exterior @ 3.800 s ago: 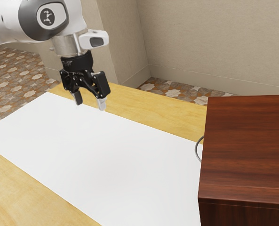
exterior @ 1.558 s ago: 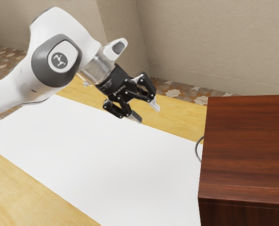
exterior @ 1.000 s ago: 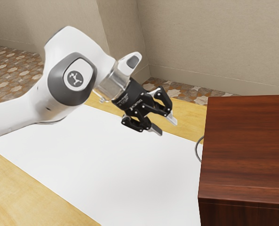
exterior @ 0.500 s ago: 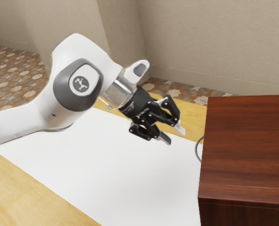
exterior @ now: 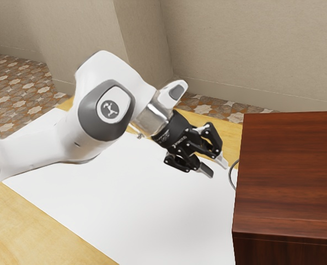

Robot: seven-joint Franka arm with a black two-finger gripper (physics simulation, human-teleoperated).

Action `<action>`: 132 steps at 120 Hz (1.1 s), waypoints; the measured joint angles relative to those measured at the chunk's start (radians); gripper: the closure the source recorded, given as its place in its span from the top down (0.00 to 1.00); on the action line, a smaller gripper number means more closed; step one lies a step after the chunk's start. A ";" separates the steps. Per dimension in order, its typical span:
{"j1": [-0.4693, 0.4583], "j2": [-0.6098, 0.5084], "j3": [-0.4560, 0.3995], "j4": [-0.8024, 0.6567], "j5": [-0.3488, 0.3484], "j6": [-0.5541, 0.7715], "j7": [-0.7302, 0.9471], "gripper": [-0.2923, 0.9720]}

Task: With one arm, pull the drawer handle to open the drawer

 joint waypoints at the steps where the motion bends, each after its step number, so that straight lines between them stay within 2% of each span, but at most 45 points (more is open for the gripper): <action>1: -0.001 0.001 0.000 0.000 0.000 0.001 0.000 0.40; 54: -0.037 0.005 0.000 -0.019 -0.007 0.043 0.012 0.33; 132: -0.042 0.008 0.000 -0.031 0.007 0.058 0.020 0.20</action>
